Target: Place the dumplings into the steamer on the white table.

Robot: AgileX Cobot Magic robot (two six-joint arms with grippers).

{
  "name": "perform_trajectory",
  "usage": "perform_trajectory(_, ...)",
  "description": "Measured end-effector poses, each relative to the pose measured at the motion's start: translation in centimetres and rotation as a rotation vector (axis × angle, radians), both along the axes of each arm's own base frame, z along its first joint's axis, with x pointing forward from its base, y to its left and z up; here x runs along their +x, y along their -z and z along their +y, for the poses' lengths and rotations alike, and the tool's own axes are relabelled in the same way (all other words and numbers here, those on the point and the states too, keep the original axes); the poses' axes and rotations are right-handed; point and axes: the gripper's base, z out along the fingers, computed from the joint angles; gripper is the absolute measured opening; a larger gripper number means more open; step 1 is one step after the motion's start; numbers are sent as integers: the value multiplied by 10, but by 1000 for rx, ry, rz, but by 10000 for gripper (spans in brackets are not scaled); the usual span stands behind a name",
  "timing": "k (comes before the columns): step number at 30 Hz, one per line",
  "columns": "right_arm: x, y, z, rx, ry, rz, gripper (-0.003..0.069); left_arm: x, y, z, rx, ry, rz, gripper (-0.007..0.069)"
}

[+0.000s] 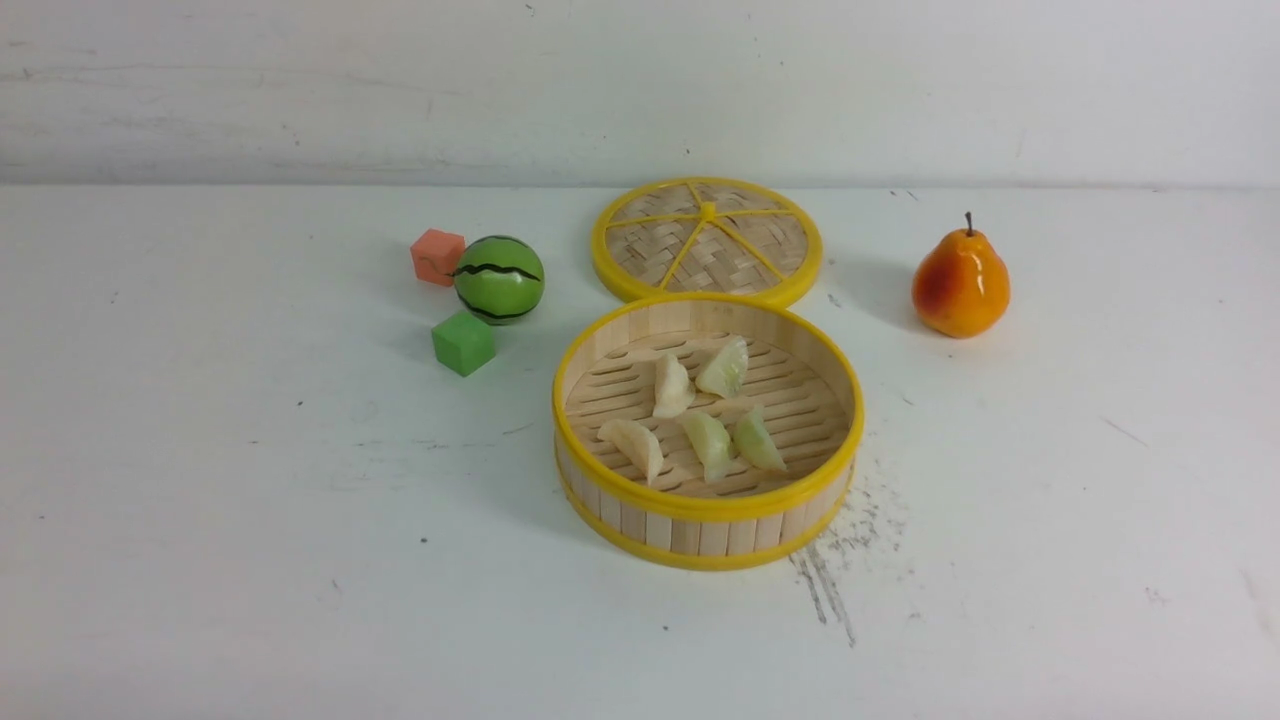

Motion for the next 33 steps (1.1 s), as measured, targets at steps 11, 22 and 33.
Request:
perform_trajectory(11, 0, 0, 0, 0, 0, 0, 15, -3, 13, 0, 66, 21, 141, -14)
perform_trajectory(22, 0, 0, 0, 0, 0, 0, 24, -3, 13, 0, 69, 21, 141, -14)
perform_trajectory(33, 0, 0, 0, -1, 0, 0, 35, -3, 13, 0, 69, 21, 140, -14)
